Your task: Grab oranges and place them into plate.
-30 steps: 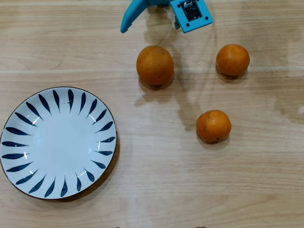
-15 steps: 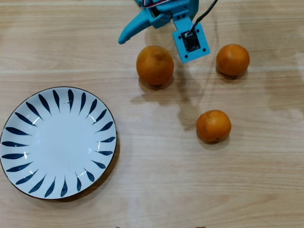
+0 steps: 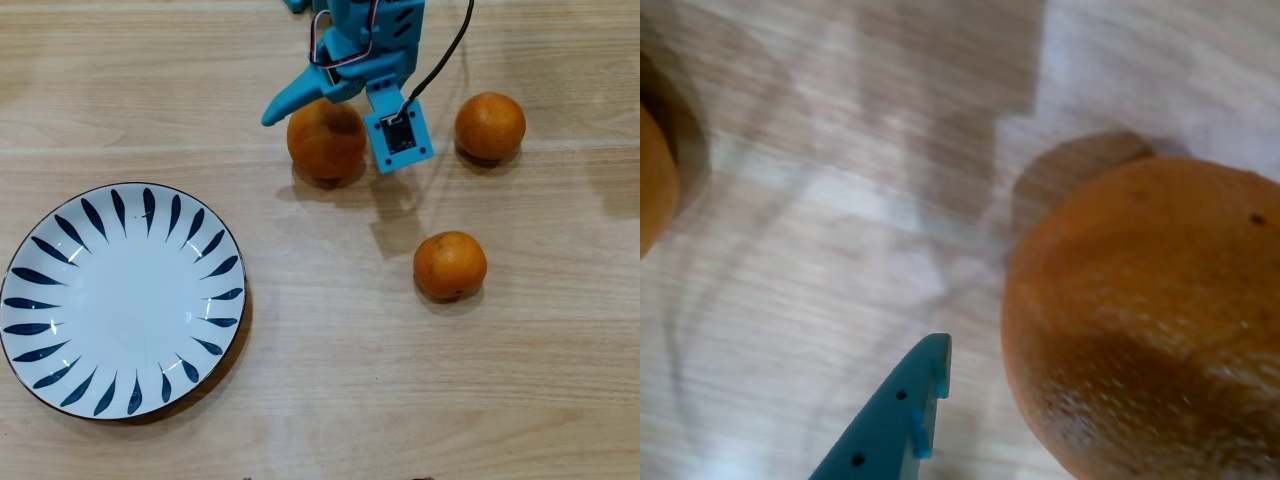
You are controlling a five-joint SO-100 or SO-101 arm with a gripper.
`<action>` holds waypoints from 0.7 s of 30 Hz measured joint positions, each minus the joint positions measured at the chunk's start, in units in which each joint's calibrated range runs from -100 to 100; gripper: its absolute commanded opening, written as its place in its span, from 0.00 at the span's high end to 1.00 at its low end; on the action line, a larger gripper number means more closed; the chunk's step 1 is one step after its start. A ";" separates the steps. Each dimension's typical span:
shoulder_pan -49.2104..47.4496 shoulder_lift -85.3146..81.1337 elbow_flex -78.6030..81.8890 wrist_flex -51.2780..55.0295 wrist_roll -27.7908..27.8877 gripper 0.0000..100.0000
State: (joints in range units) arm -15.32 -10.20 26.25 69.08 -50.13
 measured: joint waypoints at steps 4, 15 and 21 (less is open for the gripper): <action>-0.93 0.00 3.98 -5.43 -0.42 0.42; -0.93 0.00 13.99 -18.09 -0.94 0.42; -1.01 0.00 14.52 -18.95 -0.94 0.42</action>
State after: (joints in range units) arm -16.34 -10.20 40.77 50.13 -51.07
